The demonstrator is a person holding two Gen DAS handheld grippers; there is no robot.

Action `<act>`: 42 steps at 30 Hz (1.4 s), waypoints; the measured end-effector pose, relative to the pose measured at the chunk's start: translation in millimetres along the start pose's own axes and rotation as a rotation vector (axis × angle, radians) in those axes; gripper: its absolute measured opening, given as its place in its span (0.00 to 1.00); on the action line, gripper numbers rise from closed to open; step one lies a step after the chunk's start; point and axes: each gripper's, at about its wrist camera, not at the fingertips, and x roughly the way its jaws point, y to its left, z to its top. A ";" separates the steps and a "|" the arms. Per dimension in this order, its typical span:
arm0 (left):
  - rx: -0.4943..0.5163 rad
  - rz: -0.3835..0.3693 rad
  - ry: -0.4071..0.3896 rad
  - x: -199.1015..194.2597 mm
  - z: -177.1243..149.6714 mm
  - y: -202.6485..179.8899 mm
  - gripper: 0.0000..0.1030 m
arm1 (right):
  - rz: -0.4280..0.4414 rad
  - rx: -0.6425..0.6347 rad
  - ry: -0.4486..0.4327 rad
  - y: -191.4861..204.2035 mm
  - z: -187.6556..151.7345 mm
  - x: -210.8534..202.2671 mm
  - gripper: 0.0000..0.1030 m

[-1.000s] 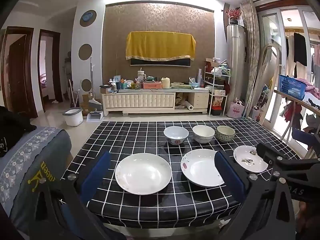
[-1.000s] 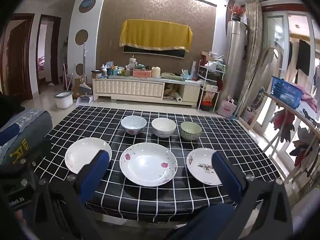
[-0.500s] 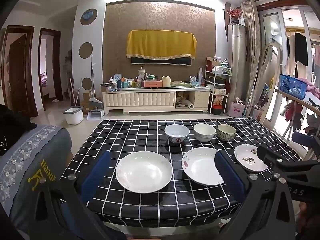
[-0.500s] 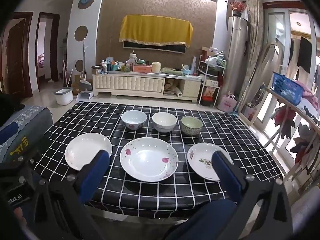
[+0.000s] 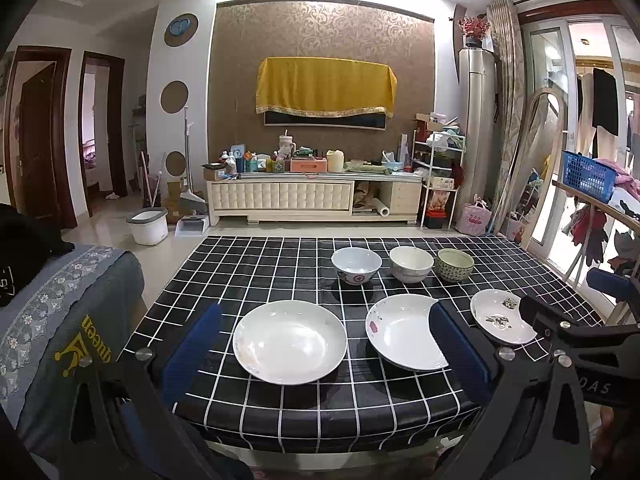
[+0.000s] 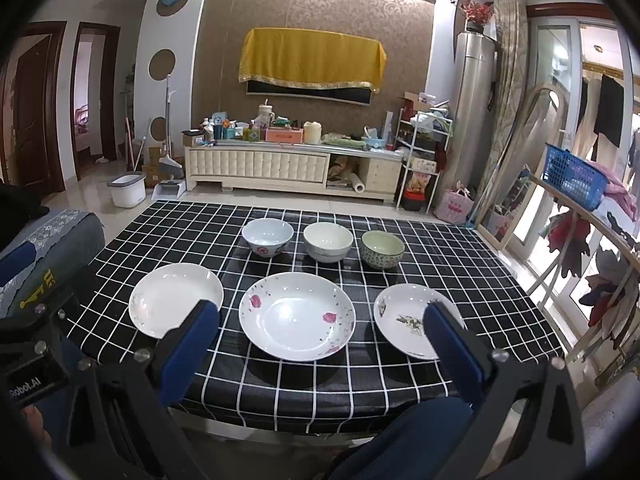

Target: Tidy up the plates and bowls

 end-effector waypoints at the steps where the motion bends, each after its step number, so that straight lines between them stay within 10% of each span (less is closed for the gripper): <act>1: 0.001 0.000 0.000 -0.3 0.2 -0.8 1.00 | 0.000 -0.001 0.001 0.7 0.1 0.1 1.00; 42: 0.001 -0.003 0.001 -4.4 -3.5 2.4 1.00 | 0.032 0.013 0.027 2.9 -2.0 -1.2 1.00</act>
